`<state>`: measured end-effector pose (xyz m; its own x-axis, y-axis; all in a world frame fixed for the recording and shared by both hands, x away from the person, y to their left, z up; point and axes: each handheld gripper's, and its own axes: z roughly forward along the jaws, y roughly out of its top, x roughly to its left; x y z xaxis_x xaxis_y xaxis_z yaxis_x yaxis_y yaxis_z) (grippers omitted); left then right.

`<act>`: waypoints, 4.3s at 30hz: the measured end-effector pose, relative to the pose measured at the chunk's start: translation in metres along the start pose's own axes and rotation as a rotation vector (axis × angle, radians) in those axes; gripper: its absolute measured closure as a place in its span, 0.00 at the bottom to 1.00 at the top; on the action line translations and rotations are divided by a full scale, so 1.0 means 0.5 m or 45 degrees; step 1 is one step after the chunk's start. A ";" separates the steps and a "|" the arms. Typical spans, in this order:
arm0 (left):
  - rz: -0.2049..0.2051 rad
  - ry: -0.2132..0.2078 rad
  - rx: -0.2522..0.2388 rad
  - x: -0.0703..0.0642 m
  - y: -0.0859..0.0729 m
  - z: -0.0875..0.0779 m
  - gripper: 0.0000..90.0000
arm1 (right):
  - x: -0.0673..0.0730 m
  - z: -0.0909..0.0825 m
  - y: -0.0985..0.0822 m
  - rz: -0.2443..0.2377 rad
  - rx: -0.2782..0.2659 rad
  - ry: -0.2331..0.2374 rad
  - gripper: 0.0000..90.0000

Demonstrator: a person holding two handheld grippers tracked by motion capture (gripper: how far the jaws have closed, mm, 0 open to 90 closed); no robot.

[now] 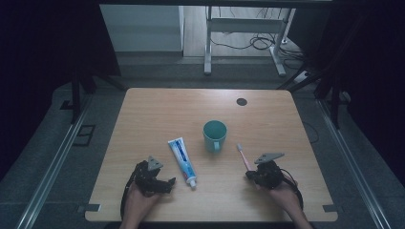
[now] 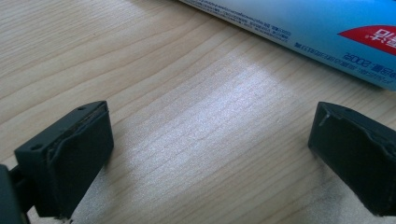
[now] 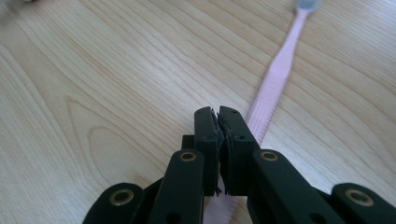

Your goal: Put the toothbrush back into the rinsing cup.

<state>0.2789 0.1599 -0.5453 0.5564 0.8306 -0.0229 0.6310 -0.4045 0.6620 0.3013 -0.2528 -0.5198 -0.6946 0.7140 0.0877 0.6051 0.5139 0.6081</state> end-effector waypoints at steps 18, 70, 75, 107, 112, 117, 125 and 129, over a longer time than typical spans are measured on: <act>-0.004 0.000 0.000 0.000 0.000 0.000 0.00 | -0.022 -0.023 -0.007 0.020 0.018 -0.035 0.90; 0.000 -0.001 0.007 0.000 0.000 -0.001 0.00 | -0.054 0.059 0.160 -0.004 0.756 -0.128 0.75; 0.001 -0.001 0.008 0.000 0.000 -0.001 0.00 | -0.054 0.070 0.167 -0.009 0.801 -0.145 0.79; 0.000 -0.001 0.008 0.000 0.000 -0.001 0.00 | -0.066 0.026 0.164 0.035 0.682 -0.084 0.87; 0.001 -0.001 0.008 0.000 0.000 -0.001 0.00 | -0.067 0.010 0.165 0.043 0.629 -0.080 0.87; 0.000 0.000 0.008 0.000 0.000 -0.001 0.00 | -0.067 -0.005 0.165 0.036 0.583 -0.072 0.88; 0.001 -0.001 0.008 0.000 0.000 -0.001 0.00 | -0.067 -0.036 0.164 0.017 0.469 -0.070 0.88; -0.003 0.000 0.004 0.000 0.000 -0.001 0.00 | -0.063 -0.045 0.164 0.003 0.425 -0.081 0.88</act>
<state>0.2787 0.1598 -0.5451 0.5549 0.8316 -0.0248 0.6344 -0.4037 0.6593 0.3640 -0.2442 -0.4550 -0.6736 0.7384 0.0333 0.7081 0.6318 0.3153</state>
